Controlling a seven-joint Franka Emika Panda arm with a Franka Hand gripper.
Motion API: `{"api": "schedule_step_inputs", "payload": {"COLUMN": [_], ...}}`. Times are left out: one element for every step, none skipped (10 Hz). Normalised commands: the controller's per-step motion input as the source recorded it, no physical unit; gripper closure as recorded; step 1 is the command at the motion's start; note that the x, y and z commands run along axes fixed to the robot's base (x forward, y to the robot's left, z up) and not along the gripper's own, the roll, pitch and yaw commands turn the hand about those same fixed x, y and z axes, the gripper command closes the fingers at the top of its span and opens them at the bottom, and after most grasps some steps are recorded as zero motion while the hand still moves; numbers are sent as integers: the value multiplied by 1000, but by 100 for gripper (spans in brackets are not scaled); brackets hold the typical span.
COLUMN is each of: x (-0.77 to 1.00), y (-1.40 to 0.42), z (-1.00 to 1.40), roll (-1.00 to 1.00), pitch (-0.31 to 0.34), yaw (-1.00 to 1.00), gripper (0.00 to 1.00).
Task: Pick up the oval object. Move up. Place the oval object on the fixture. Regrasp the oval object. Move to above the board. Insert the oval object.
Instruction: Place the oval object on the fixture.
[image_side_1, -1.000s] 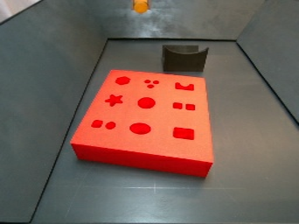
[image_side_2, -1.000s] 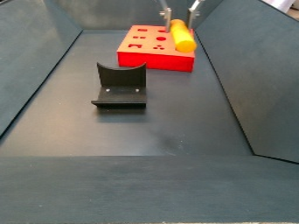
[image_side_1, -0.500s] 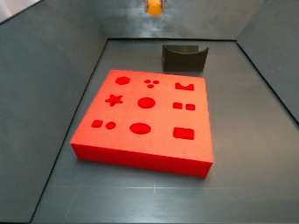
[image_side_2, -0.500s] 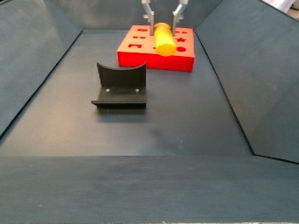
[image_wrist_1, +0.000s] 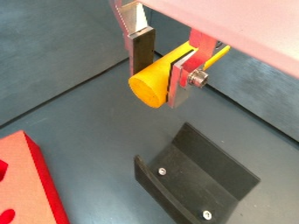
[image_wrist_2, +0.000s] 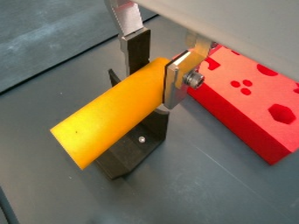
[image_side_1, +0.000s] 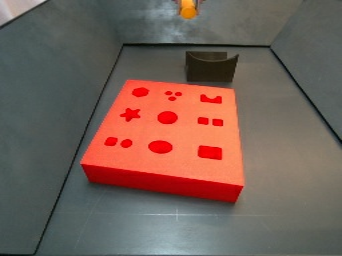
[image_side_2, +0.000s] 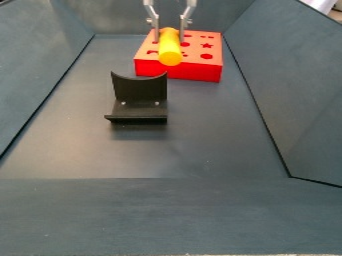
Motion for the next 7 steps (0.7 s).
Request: {"api": "schedule_step_inputs", "payload": {"x": [937, 863, 749, 681, 593, 546, 457], "y": [-34, -6, 12, 24, 37, 40, 44], "z": [255, 183, 60, 30, 8, 2, -12], "roll": [-1000, -1000, -1000, -1000, -1000, -1000, -1000], "pitch": [-35, -24, -7, 7, 28, 38, 52], "yaw": [-52, -52, -52, -56, -60, -62, -70], "gripper": [100, 100, 100, 100, 100, 100, 100]}}
